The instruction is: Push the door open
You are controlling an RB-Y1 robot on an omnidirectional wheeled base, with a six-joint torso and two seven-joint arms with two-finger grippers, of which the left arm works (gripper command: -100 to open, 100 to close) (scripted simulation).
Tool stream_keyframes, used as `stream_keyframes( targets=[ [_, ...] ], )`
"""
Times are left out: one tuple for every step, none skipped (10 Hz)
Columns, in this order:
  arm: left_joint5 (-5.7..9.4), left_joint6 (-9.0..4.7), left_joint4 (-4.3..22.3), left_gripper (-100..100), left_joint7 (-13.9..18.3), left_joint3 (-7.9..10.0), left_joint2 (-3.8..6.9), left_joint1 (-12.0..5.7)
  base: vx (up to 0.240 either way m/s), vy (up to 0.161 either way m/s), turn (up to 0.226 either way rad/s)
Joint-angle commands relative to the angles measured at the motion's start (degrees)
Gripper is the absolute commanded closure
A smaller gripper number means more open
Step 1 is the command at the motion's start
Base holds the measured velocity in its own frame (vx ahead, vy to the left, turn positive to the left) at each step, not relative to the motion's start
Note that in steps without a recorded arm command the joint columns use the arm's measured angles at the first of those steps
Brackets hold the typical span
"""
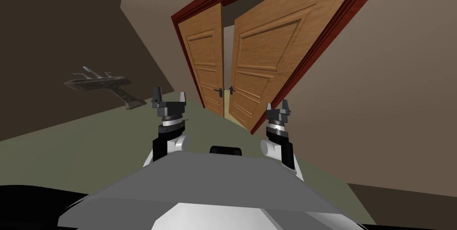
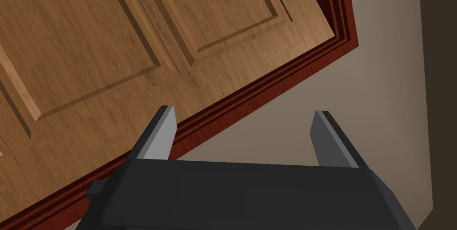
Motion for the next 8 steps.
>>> stream_keyframes(
  targets=[
    [-0.04,0.21,2.11,-100,-0.21,-0.2,0.3,-1.22,0.049,0.028,-0.029],
    [-0.06,0.31,3.12,-100,-0.31,-0.29,0.42,-1.81,0.052,0.057,-0.035],
    [-0.07,0.41,4.14,-100,-0.41,-0.38,0.54,-2.4,0.057,0.069,-0.022],
    [-0.09,0.52,5.24,-100,-0.52,-0.49,0.67,-3.04,0.058,0.072,-0.017],
    [-0.12,0.66,6.69,-100,-0.66,-0.62,0.81,-3.88,0.065,0.079,-0.032],
    [-0.14,0.8,8.15,-100,-0.81,-0.76,0.95,-4.72,0.062,0.072,-0.037],
    [-0.17,0.95,9.6,-100,-0.95,-0.89,1.09,-5.56,0.074,0.068,-0.028],
    [-0.2,1.12,11.17,-100,-1.13,-1.06,1.22,-6.61,0.071,0.073,-0.027]
  ],
)
